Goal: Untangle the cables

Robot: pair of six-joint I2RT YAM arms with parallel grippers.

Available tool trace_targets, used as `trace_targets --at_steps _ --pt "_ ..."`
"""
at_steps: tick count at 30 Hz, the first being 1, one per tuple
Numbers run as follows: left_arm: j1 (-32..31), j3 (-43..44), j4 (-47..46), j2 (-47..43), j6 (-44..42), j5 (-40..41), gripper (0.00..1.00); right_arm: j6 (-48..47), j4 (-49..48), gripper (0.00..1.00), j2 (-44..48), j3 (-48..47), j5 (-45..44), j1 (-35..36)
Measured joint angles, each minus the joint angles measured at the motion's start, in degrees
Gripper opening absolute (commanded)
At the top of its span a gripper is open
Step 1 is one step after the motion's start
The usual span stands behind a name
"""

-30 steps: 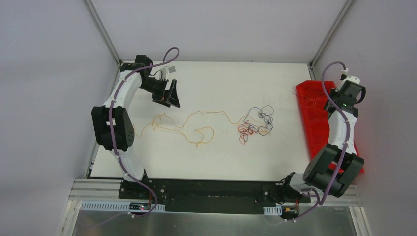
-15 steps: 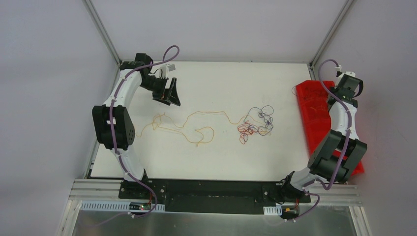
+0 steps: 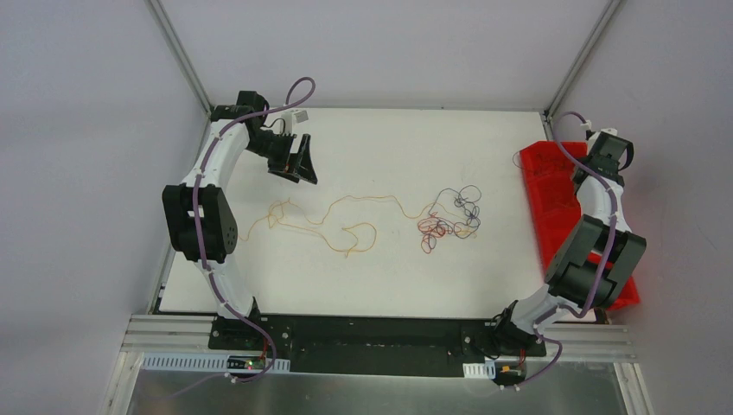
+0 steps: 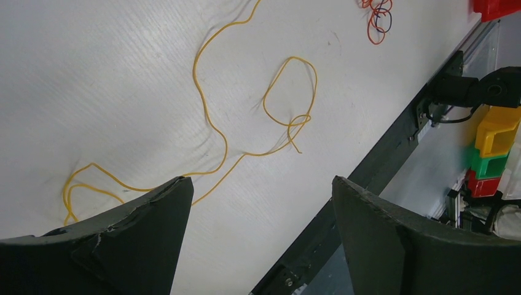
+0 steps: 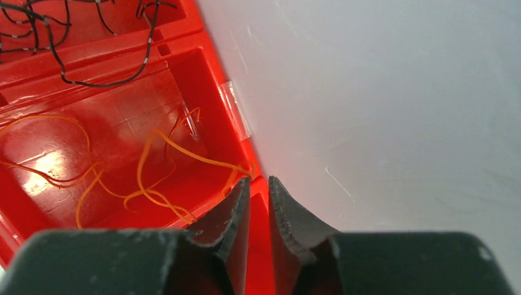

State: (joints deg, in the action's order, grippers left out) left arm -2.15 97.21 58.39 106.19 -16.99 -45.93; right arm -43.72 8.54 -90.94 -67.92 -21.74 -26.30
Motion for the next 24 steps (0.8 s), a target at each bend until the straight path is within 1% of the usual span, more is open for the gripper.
trace_targets --at_steps 2,4,6,9,11,14,17,19,21,24 --pt "0.0 0.0 0.09 0.07 -0.02 0.02 0.89 -0.09 0.04 0.31 -1.03 0.0 -0.17 0.0" --pt "0.0 0.0 0.17 0.09 -0.17 0.04 0.91 0.02 0.57 0.33 -1.51 -0.13 -0.15 0.11" --pt "0.0 0.0 0.28 0.09 -0.39 0.07 0.94 0.28 1.57 0.38 -1.49 -0.66 0.04 0.31" --pt "0.0 0.0 0.48 0.09 -0.96 0.07 0.98 1.7 4.35 0.53 -1.03 -2.67 2.08 0.57" --pt "0.0 0.0 0.55 0.09 -1.81 0.07 0.99 3.21 7.91 0.61 0.04 -4.5 4.55 0.92" --pt "0.0 0.0 0.61 0.09 -3.45 -0.59 0.99 6.78 16.35 0.74 2.73 -10.16 12.55 2.1" --pt "-0.15 0.0 0.57 0.07 -4.79 -3.28 0.99 10.97 23.5 0.82 6.47 -15.45 23.71 4.87" --pt "-0.63 -0.02 0.39 0.07 -5.31 -5.09 0.99 13.92 27.47 0.83 9.01 -17.66 31.36 8.66" --pt "-2.36 -0.52 -0.83 0.07 -5.92 -6.78 0.99 16.72 30.29 0.83 10.54 -18.32 38.77 13.97" --pt "-6.08 -3.15 -3.89 0.04 -6.47 -7.82 0.92 20.02 32.96 0.79 10.03 -17.57 47.39 21.79"
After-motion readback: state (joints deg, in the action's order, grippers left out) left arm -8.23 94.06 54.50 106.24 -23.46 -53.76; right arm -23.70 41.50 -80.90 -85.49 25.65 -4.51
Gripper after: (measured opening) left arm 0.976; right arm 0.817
